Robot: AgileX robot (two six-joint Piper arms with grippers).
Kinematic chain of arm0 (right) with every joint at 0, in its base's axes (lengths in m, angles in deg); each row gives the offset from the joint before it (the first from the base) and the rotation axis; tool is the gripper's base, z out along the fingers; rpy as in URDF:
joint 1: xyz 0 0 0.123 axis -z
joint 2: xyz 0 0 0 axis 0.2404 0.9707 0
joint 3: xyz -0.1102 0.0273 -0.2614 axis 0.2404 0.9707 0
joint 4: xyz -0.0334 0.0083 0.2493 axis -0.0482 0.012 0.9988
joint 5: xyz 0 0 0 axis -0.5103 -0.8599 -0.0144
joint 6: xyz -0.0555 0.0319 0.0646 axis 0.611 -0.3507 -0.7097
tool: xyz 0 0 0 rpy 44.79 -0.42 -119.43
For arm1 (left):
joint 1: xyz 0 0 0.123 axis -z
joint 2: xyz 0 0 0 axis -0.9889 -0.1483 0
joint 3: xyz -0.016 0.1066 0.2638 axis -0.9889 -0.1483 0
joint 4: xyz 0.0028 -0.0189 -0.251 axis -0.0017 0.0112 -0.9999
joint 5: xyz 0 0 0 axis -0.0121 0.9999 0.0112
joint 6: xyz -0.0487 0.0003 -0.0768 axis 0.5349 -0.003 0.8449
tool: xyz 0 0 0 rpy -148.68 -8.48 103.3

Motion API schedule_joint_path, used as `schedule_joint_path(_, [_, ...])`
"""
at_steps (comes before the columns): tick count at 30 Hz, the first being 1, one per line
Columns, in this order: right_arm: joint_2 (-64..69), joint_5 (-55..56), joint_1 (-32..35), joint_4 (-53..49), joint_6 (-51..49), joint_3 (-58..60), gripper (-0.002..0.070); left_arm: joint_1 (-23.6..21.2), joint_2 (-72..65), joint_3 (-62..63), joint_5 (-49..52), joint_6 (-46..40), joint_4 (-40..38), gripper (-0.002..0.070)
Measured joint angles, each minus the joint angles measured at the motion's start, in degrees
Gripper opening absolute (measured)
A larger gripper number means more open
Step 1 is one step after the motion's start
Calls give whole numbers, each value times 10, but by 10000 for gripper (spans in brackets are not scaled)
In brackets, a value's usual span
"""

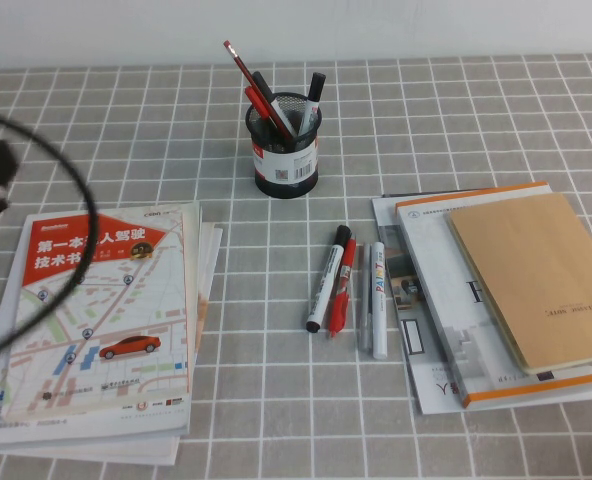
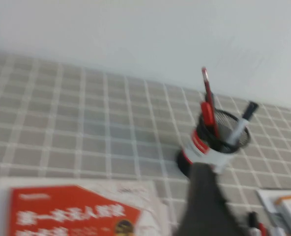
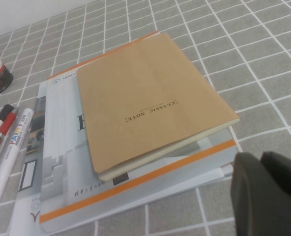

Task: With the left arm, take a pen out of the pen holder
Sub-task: 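Take a marker out of the pen holder and lay it on the table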

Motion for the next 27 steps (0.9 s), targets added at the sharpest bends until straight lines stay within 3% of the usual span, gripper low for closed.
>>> schedule_joint_path(3, [0,0,0,0,0,0,-13,0,-85,22,57,-75,-107,470])
schedule_joint_path(6, [0,0,0,0,0,0,-13,3,-156,48,109,-121,-163,529])
schedule_joint_path(14, [0,0,0,0,0,0,-13,65,-286,143,111,-246,-250,544])
schedule_joint_path(21, [0,0,0,0,0,0,-13,128,-367,223,37,-402,-322,544])
schedule_joint_path(27, [0,0,0,0,0,0,-13,138,-454,310,21,-407,-330,544])
